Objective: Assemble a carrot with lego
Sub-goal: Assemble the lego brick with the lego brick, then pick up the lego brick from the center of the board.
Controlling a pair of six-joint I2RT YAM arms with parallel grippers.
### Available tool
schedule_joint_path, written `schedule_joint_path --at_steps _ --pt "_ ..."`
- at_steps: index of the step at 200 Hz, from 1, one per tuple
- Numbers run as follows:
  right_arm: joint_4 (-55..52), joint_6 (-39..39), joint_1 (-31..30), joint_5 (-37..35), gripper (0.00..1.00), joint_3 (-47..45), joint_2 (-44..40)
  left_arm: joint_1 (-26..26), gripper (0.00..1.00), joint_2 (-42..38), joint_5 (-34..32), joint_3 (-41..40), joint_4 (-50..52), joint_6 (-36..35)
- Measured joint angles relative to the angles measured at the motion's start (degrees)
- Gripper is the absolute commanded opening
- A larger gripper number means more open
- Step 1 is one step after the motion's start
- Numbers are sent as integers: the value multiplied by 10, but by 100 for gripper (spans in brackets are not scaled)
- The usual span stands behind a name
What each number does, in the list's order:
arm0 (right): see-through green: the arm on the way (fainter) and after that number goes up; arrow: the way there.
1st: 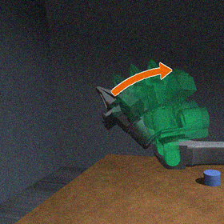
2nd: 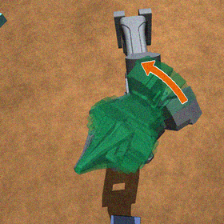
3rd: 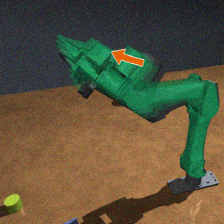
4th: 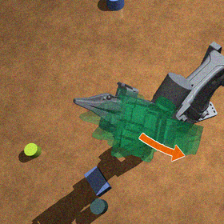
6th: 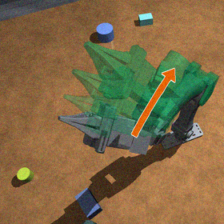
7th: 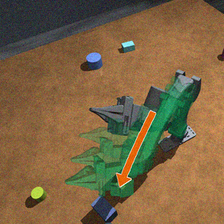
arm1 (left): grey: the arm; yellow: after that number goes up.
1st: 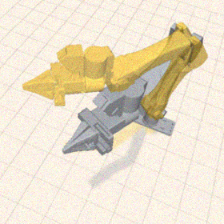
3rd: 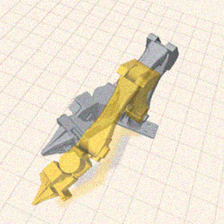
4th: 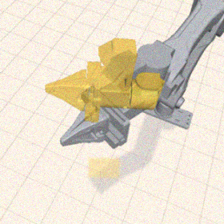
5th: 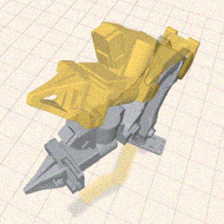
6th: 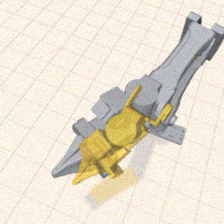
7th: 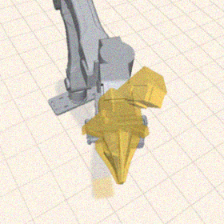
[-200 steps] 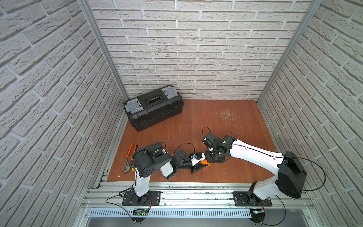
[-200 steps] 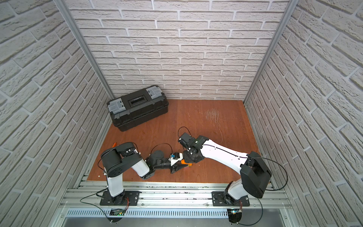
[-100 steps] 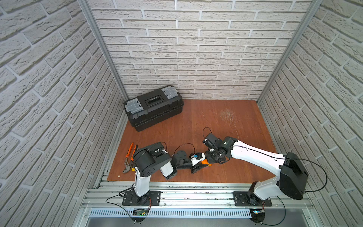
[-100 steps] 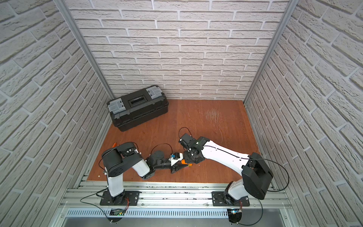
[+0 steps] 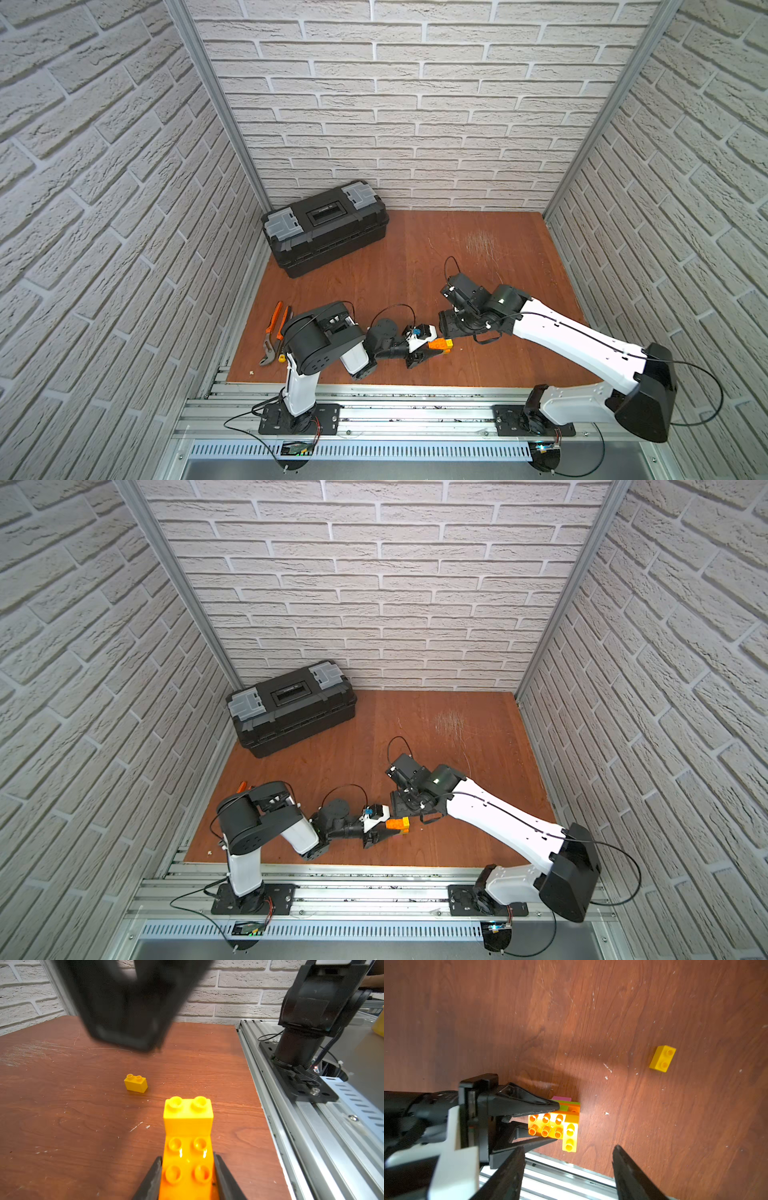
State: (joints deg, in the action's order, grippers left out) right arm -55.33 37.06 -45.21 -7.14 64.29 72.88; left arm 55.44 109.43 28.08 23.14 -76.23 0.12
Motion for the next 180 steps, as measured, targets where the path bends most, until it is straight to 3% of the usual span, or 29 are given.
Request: schedule_joint_path --at_steps 19,31,34,36,39,68,115,152,167,180 --pt "8 -29 14 -16 84 -12 -58 2 53 0 -4 -2 7 -7" --pt "24 -47 30 -23 91 -34 -108 2 77 0 -9 -12 31 -10" --pt "27 -51 36 -23 93 -40 -120 2 85 0 -9 -13 37 -14" --pt "30 -53 39 -23 93 -44 -128 2 95 -1 -9 -15 41 -14" --pt "32 -58 45 -24 94 -50 -139 2 98 -1 -11 -16 50 -18" --pt "31 -84 107 -25 97 -74 -203 2 98 -30 -26 -11 123 -33" --pt "6 -94 131 -47 95 -74 -172 3 98 -107 -90 -10 141 -36" --pt "-27 -92 140 -65 94 -50 -168 3 98 -295 -169 -18 241 -17" --pt "-39 -91 144 -76 93 -32 -168 2 98 -392 -228 10 348 14" --pt "-49 -84 150 -93 92 -18 -169 -7 98 -447 -280 88 494 50"
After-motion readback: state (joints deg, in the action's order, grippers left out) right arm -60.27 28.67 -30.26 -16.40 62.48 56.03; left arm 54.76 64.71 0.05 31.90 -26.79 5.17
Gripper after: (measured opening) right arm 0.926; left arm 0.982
